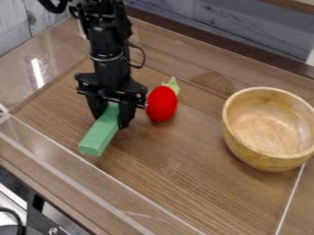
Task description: Remove the green block from the brown bowl and put it on the table
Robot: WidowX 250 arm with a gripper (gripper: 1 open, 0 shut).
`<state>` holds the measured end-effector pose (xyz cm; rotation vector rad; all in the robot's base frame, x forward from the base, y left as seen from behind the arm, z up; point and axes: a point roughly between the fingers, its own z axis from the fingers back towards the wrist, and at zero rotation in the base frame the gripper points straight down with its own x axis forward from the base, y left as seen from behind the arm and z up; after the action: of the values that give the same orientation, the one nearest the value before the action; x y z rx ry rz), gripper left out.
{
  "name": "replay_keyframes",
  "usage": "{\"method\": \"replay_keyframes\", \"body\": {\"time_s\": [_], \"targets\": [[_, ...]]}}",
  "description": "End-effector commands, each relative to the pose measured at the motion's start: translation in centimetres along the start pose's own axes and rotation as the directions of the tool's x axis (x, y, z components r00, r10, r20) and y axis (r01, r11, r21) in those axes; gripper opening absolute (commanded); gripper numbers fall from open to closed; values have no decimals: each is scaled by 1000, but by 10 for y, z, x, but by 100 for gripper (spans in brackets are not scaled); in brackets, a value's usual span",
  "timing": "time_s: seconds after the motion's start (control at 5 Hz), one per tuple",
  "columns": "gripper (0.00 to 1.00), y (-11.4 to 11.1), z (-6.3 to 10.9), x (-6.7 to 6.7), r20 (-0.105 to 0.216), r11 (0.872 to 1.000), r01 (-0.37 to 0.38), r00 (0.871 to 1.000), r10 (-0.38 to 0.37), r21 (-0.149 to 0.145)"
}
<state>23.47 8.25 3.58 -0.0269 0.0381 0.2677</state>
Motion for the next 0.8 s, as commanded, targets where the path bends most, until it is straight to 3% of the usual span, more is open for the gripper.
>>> {"method": "replay_keyframes", "body": {"time_s": [0.0,0.6], "targets": [[0,4,7,7,31,1000,-1,1000,1,-1],[0,5,7,12,29,1000,15,999,-14,-11]]}}
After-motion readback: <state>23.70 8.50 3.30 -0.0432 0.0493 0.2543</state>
